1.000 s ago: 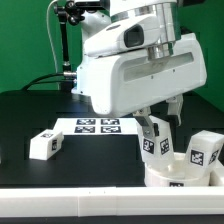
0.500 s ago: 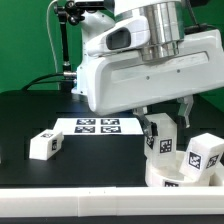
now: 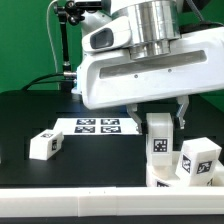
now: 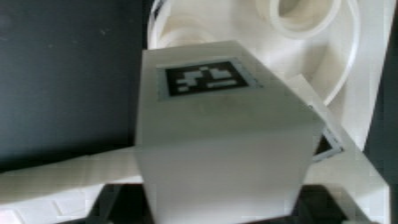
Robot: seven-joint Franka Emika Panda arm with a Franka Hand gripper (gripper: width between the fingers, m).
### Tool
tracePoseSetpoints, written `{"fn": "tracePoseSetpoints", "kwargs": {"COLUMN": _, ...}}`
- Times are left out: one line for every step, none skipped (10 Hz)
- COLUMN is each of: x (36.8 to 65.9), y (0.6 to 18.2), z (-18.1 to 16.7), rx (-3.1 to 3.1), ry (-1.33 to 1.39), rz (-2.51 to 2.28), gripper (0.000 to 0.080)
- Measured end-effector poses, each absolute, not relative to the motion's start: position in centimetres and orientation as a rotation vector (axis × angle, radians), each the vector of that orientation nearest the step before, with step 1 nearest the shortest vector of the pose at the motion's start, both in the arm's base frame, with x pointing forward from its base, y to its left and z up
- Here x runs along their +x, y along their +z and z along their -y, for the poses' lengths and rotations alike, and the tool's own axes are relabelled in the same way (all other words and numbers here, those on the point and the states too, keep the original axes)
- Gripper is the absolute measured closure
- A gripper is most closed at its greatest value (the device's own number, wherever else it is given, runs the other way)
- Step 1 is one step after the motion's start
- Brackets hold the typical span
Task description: Assemble stool
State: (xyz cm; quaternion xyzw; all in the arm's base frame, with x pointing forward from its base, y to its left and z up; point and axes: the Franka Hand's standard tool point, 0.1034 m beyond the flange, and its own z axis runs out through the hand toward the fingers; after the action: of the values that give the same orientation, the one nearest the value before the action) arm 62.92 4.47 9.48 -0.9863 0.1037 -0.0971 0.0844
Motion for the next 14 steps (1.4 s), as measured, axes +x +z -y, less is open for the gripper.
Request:
{"fn": "tracePoseSetpoints", "kwargs": {"x": 62.9, "y": 9.4, "z": -4.3, "rx": -2.923, "ry": -0.280, "rz": -0.410, "gripper": 0.0453}}
{"fn": "tracePoseSetpoints", "kwargs": {"x": 62.9, "y": 9.4, "z": -4.1, "rx": -2.910, "ry": -0.273, "rz": -0.479, "gripper": 0.0453}}
{"fn": "tracePoseSetpoints", "kwargs": {"x": 62.9, "y": 9.4, "z": -4.0, "rx": -2.899, "ry": -0.268, "rz": -0.528, "gripper": 0.0453}}
{"fn": "tracePoseSetpoints", "kwargs": {"x": 62.8, "y": 9.4, "z": -3.8, "rx": -2.872, "ry": -0.256, "rz": -0.627, "gripper": 0.0453}}
{"fn": "tracePoseSetpoints", "kwargs": {"x": 62.3, "y": 9.3, "z": -3.8, "rx": -2.828, "ry": -0.235, "rz": -0.777, "gripper": 0.0453}}
{"fn": "tracePoseSetpoints", "kwargs": {"x": 62.0, "y": 9.2, "z": -3.9, "rx": -2.796, "ry": -0.218, "rz": -0.863, "gripper": 0.0453}}
{"fn": "tracePoseSetpoints", "kwargs": {"x": 61.7, "y": 9.1, "z": -3.8, "rx": -2.745, "ry": -0.199, "rz": -0.989, "gripper": 0.0453}}
{"fn": "tracePoseSetpoints", "kwargs": {"x": 61.4, "y": 9.1, "z": -4.0, "rx": -2.699, "ry": -0.179, "rz": -1.096, "gripper": 0.0453}}
{"fn": "tracePoseSetpoints", "kwargs": {"x": 61.0, "y": 9.0, "z": -4.2, "rx": -2.664, "ry": -0.162, "rz": -1.174, "gripper": 0.0453}}
{"fn": "tracePoseSetpoints", "kwargs": {"x": 60.7, "y": 9.0, "z": -4.3, "rx": -2.602, "ry": -0.137, "rz": -1.293, "gripper": 0.0453}}
{"fn": "tracePoseSetpoints", "kwargs": {"x": 60.5, "y": 9.0, "z": -4.4, "rx": -2.544, "ry": -0.117, "rz": -1.391, "gripper": 0.0453}}
{"fn": "tracePoseSetpoints", "kwargs": {"x": 60.3, "y": 9.1, "z": -4.5, "rx": -2.498, "ry": -0.099, "rz": -1.465, "gripper": 0.0452}}
{"fn": "tracePoseSetpoints", "kwargs": {"x": 60.1, "y": 9.0, "z": -4.7, "rx": -2.422, "ry": -0.066, "rz": -1.575, "gripper": 0.0452}}
{"fn": "tracePoseSetpoints", "kwargs": {"x": 59.7, "y": 8.9, "z": -5.2, "rx": -2.343, "ry": -0.034, "rz": -1.683, "gripper": 0.0452}}
